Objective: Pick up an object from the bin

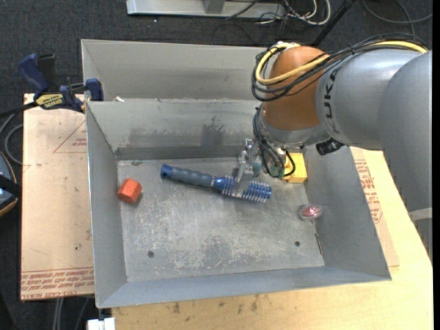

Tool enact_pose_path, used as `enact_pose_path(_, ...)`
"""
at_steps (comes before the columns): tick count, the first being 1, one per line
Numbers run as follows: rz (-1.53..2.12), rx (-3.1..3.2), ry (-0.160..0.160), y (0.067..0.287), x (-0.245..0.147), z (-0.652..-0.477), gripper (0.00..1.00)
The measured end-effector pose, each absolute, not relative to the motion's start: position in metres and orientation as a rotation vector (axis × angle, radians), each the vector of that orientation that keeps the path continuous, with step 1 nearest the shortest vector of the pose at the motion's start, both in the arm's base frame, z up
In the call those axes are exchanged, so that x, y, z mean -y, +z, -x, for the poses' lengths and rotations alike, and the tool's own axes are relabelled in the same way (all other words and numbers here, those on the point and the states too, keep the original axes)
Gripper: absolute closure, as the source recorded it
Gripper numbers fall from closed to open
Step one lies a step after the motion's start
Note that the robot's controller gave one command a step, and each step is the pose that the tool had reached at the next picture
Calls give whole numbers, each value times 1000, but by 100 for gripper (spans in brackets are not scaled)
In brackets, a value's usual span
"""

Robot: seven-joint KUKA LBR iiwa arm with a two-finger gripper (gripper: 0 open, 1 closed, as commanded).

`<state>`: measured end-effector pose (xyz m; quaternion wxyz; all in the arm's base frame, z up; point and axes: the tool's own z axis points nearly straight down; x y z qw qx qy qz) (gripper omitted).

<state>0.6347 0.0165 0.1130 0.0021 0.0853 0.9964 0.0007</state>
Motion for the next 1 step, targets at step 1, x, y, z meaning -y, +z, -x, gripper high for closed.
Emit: enact_pose_path(1,-233,-3126,1,174,-4,-632,100)
